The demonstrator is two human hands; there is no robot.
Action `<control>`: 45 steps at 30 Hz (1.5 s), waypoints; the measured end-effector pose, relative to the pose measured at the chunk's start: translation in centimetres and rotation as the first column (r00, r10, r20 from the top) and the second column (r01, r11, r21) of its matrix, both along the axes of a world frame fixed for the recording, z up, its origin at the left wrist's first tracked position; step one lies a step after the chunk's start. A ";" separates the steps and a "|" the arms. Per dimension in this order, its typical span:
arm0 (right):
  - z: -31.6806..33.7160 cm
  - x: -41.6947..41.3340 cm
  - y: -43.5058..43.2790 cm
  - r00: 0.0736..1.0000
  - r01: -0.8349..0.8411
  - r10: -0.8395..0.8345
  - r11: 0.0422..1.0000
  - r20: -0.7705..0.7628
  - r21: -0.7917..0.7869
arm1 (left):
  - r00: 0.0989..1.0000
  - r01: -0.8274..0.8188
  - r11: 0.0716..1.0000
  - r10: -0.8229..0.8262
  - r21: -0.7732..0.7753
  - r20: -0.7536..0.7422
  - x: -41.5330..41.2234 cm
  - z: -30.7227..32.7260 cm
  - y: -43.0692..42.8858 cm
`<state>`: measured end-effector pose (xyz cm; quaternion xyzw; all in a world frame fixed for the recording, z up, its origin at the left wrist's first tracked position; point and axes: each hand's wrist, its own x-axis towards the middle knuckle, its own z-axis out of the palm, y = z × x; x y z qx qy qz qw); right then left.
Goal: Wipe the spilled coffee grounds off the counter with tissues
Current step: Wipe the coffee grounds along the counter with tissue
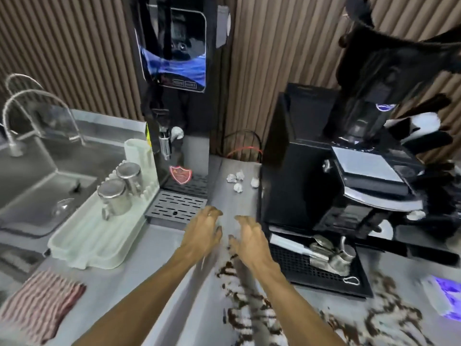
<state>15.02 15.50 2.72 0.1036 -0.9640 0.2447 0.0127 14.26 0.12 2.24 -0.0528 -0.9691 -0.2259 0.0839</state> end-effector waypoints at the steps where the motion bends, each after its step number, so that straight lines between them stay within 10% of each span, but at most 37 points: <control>1: 0.1 -2.1 -0.7 1.000 0.012 -0.011 1.000 -0.012 0.013 | 1.000 0.016 1.000 -0.016 0.001 0.001 -2.1 0.1 -0.2; 19: -3.0 -27.3 -2.1 0.951 0.246 -0.292 0.914 0.104 0.323 | 0.991 0.066 0.992 -0.052 -0.111 0.125 -24.5 -7.1 4.4; 45: 0.8 -13.2 -2.4 0.996 0.093 -0.090 0.961 -0.024 0.260 | 1.000 0.010 0.992 -0.007 0.127 -0.025 -12.1 -2.6 2.6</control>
